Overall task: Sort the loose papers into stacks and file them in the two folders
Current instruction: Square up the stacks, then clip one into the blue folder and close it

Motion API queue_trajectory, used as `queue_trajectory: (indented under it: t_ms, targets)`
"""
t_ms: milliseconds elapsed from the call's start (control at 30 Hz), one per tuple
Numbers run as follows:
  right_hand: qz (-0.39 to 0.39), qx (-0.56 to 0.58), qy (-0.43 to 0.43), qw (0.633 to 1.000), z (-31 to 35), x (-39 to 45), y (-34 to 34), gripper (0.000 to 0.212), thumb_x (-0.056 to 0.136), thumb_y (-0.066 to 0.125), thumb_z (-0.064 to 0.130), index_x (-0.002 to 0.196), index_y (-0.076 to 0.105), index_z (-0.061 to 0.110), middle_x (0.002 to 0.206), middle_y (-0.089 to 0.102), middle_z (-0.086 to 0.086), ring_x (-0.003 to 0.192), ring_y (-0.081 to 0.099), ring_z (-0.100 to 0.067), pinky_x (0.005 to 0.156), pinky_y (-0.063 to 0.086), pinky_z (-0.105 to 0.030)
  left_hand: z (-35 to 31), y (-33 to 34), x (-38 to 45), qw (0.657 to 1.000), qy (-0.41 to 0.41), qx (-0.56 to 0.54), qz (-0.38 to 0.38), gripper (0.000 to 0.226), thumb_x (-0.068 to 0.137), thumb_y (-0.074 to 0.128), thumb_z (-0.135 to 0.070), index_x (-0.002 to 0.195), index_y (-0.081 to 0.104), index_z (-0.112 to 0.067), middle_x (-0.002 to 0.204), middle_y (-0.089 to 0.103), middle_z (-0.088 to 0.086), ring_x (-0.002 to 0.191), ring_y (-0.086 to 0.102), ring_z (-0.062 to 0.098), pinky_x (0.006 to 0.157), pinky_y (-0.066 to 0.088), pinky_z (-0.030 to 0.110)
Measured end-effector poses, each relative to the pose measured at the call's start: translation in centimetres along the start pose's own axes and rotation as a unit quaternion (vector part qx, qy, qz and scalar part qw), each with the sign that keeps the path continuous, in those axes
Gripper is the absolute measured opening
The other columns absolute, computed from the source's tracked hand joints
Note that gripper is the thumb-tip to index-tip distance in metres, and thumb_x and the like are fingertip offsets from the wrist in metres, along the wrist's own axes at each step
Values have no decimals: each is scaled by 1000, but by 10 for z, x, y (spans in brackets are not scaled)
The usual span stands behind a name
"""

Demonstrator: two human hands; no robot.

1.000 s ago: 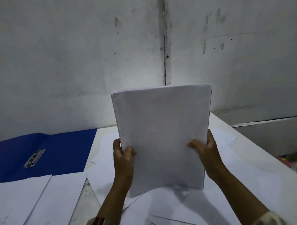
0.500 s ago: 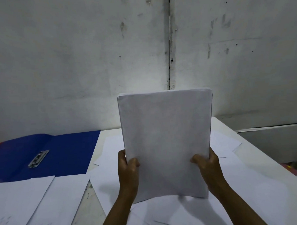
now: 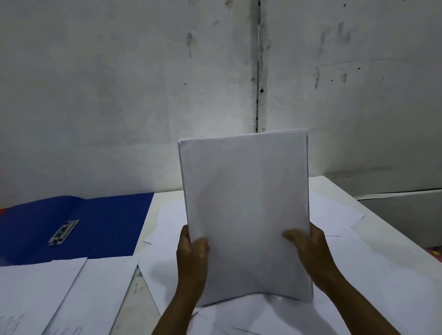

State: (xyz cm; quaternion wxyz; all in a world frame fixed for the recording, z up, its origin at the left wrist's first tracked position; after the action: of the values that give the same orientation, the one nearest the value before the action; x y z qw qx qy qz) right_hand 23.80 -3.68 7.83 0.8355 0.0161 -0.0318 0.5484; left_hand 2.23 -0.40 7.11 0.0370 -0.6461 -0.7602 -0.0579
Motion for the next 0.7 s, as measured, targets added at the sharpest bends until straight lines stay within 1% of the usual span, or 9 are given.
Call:
queue_trajectory:
  t_ms: [133,200,267,333,433,500,600,667,700]
  targets:
    - [32,-44,10,998,2,0,3,22,89,51,3,80,53,23,80,57,0,70,54,-14,56,41,-26,-3,-12,7,998,-16,58,-11,22,89,45,1,104,45,-15,91,53,-3,79,49,10,64,43,21]
    - [40,-62,19,997,-2,-2,6,16,90,50,4,86,53,19,80,56,1,70,52,-13,55,40,-25,1,-17,10,994,-39,106,1,24,89,44,-1,112,46,-8,108,55,7,90,53,21,75,48,31]
    - [44,-74,28,996,-10,-6,11,13,90,50,3,91,53,16,79,55,2,70,50,-13,55,39,-24,10,-22,11,987,-68,144,10,35,90,44,-6,125,42,-4,123,53,14,103,52,30,88,47,40]
    - [43,-88,41,994,-18,-10,15,11,90,50,3,89,53,14,76,54,1,68,49,-13,54,39,-24,20,-26,8,979,-94,178,26,41,92,42,-10,133,37,-7,128,52,13,101,52,26,85,46,36]
    - [49,-110,61,991,-30,-15,19,13,89,50,3,82,55,13,75,56,-1,67,50,-14,55,38,-25,31,-31,4,967,-113,223,51,38,93,39,-10,131,39,-7,126,54,13,89,51,19,76,41,28]
    - [57,-130,72,987,-38,-16,22,16,90,49,5,78,55,15,75,57,-2,67,51,-15,56,39,-25,37,-33,1,959,-125,246,62,39,93,38,-9,132,37,-8,129,52,12,90,49,18,77,40,27]
    - [83,-153,88,981,-48,-15,28,9,93,48,12,97,56,15,85,61,-1,74,55,-16,60,42,-24,46,-34,-2,943,-145,288,80,48,95,35,-11,141,24,-8,138,44,11,103,48,21,82,37,26]
    - [111,-197,78,971,-53,-13,32,17,94,48,14,110,53,15,92,60,-1,79,56,-15,62,42,-20,52,-34,-3,927,-154,329,95,50,96,35,-13,143,20,-6,139,43,12,117,49,25,83,35,24]
    - [119,-220,74,965,-56,-13,33,19,94,47,14,113,52,15,93,59,0,80,55,-15,61,41,-18,55,-34,-3,919,-154,348,102,50,96,35,-14,143,20,-6,138,44,13,119,49,26,83,36,25]
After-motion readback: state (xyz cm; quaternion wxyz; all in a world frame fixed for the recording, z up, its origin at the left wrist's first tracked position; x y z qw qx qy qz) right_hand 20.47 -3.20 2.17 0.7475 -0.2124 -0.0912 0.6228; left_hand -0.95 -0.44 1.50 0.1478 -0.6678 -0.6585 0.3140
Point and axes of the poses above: each hand's wrist, its own x-axis towards the middle knuckle, its own y-axis out of the palm, z = x × y, the point moved 5 cm from there along x, towards the middle knuckle
